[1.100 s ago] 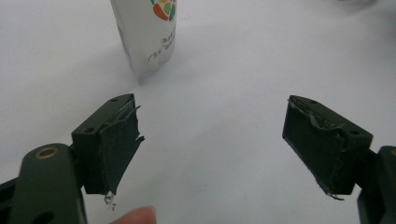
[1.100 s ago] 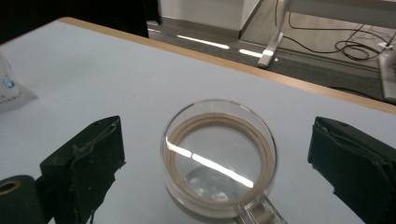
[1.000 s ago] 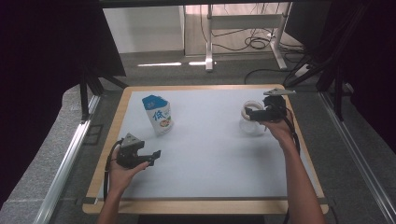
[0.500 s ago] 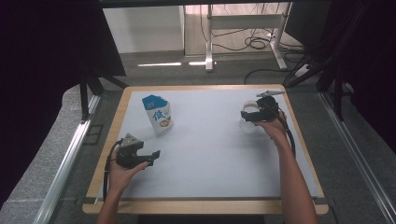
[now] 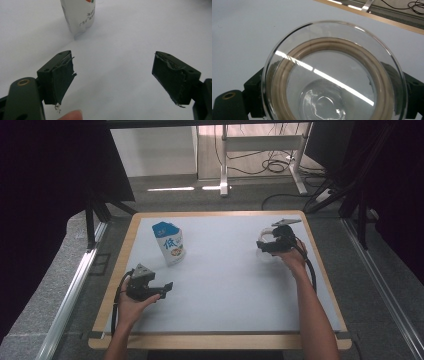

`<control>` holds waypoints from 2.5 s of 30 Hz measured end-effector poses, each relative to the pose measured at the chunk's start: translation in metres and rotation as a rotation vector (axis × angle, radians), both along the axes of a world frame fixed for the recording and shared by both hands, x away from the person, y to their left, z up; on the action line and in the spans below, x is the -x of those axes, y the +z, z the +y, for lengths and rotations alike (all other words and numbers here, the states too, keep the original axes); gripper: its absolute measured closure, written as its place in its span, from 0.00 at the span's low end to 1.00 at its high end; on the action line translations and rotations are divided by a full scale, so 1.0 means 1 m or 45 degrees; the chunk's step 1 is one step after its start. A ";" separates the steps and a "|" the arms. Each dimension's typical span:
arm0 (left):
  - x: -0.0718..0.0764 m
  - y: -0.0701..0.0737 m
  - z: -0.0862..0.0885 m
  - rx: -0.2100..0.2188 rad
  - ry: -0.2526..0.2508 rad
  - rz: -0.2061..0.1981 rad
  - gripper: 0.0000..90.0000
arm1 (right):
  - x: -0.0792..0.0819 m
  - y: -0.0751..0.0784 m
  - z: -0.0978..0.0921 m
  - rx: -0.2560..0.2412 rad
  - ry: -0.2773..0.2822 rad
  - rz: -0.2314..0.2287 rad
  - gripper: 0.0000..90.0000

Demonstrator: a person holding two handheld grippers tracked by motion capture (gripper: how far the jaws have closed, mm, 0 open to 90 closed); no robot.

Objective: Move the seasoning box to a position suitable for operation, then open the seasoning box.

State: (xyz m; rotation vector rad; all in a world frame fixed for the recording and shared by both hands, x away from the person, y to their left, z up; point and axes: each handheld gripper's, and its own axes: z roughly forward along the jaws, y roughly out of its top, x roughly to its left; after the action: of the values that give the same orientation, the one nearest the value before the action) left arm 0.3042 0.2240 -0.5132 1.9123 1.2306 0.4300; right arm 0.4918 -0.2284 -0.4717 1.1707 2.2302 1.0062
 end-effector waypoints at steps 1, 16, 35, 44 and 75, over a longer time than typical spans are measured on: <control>0.000 0.000 0.000 -0.002 -0.004 -0.002 0.19 | 0.001 0.000 0.000 0.008 0.005 -0.005 0.12; 0.000 -0.002 -0.002 -0.006 -0.015 0.015 0.19 | 0.047 0.017 0.016 0.011 0.156 -0.044 0.12; 0.000 -0.003 -0.003 -0.012 -0.015 0.024 0.19 | 0.077 0.006 0.051 -0.014 0.358 0.013 0.12; 0.000 -0.004 -0.004 -0.019 -0.020 0.031 0.19 | 0.081 -0.002 0.060 0.001 0.410 0.040 0.12; 0.004 -0.002 -0.008 -0.027 -0.029 -0.011 0.22 | 0.132 0.030 -0.011 -0.391 0.193 -0.279 0.60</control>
State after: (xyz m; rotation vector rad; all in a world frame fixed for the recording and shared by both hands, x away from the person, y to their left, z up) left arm 0.3006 0.2163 -0.5156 1.9384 1.2017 0.4406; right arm 0.3594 -0.2392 -0.4417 0.9643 2.0639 1.5041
